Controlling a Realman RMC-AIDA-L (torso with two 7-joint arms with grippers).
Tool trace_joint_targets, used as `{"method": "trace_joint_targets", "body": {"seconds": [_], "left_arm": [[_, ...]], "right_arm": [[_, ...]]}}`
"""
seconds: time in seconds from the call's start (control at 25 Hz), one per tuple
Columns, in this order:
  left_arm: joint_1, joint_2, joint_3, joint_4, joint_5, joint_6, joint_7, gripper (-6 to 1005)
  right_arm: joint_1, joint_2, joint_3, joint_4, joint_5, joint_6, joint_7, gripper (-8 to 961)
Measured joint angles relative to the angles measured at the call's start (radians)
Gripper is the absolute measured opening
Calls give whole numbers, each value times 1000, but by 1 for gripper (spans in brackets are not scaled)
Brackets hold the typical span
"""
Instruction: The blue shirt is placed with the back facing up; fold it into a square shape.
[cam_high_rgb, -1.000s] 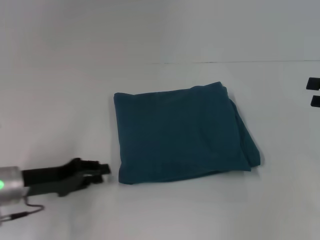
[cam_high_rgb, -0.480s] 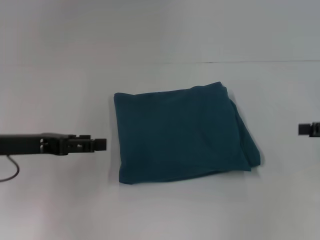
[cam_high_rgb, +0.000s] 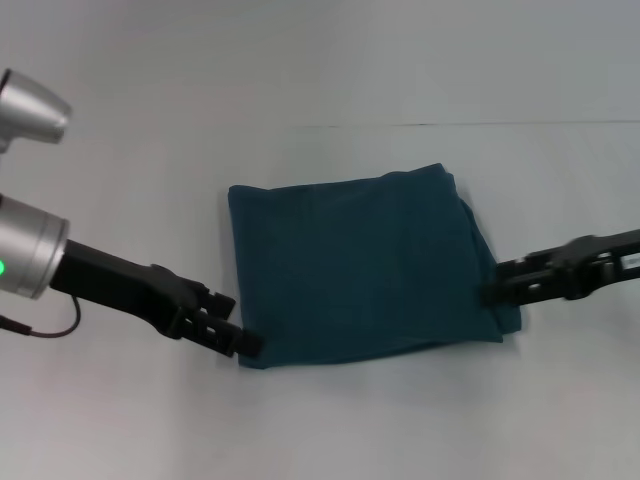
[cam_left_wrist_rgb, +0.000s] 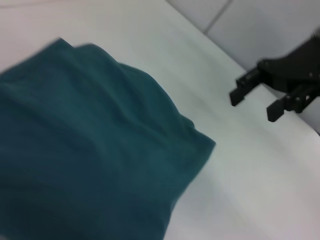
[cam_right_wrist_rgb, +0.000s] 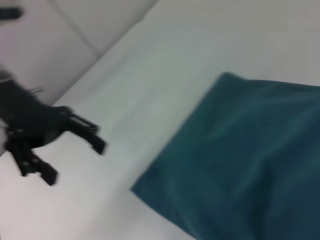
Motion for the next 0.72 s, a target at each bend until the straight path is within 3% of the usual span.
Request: {"method": "trace_joint_targets", "body": {"seconds": [0.12,0.28,0.48,0.72], "left_arm": [[-19,-3,55,-6,2,-8,-1,963],[-35,-9,61,-11,2,-8,1,961],[-66,-27,112,-13,2,-24,-3,960],[-80,-42,58,-26,-40,-43,-10,958]], "right_arm": [[31,23,-30,2,0,8,-25,701],[51,42,-39,10,0,14,-38,701],[59,44,-94,11,-1,14,-15,701],[55,49,-86,17,17,20,-55,701]]}}
